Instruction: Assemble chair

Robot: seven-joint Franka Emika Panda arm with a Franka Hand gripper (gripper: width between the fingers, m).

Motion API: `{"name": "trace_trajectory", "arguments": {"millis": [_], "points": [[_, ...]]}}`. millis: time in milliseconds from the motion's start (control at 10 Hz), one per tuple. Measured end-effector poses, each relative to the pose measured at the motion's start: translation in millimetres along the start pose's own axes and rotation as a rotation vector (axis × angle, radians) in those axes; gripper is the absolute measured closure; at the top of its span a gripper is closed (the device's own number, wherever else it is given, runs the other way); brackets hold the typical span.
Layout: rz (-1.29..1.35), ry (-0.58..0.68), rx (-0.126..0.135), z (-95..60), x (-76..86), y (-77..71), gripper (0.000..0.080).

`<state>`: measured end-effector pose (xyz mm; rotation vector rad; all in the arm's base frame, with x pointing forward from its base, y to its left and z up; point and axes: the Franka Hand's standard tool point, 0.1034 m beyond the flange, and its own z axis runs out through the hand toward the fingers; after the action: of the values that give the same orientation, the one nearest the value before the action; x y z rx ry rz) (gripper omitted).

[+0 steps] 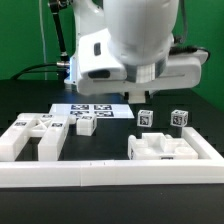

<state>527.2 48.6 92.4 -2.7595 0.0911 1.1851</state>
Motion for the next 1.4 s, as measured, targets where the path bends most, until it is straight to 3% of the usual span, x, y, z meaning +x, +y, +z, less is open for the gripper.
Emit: {"name": "trace_trajectory", "arguments": {"millis": [300, 400, 500, 600, 700, 1200, 1400], "points": [[-0.005, 0.069, -0.001, -2.4, 11.5, 0.0, 0.0509], [-0.006, 0.181, -0.001, -12.8, 19.5, -2.2, 0.0509], [-0.010, 0.225, -0.002, -24.9, 7.7, -7.1, 0.0509], [0.003, 0.275, -0.013, -37.3, 6.2, -15.3, 0.0509], [0.012, 0.372, -0.047, -44.8, 9.2, -24.9, 0.0509], [-0.019, 0.716, -0.035, -50.4, 18.7, -29.5, 0.0509], [-0.053, 0.896, -0.034, -65.1, 26.4, -46.7, 0.0509]]}}
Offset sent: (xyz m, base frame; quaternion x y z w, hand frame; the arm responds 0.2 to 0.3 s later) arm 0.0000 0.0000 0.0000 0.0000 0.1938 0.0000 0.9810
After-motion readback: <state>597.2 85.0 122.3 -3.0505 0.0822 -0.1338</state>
